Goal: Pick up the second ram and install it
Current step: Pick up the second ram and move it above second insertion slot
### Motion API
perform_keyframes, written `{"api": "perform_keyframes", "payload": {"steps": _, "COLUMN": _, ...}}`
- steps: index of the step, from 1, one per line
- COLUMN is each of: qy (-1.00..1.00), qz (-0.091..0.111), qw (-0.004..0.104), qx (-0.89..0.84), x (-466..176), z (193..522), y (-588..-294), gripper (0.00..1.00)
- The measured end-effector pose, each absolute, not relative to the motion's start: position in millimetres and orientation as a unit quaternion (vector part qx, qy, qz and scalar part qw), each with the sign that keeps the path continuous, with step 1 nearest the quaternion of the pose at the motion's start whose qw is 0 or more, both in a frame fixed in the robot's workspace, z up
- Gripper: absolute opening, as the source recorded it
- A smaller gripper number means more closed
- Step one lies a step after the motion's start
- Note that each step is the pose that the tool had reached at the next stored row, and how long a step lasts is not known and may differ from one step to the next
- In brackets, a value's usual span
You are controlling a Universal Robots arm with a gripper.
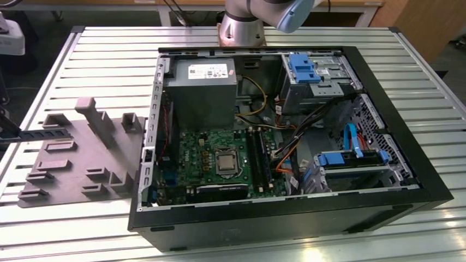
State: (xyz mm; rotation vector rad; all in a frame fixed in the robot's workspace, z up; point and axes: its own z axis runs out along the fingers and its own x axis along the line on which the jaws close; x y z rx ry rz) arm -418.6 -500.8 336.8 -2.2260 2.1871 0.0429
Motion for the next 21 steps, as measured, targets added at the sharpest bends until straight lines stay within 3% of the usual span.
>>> {"api": "perform_keyframes", "payload": {"steps": 21, "qy": 0.701, "qz": 0.012, "qw": 0.012, "qx": -0.713, "x": -418.6, "z": 347.3, "y": -500.7, "gripper": 0.11}}
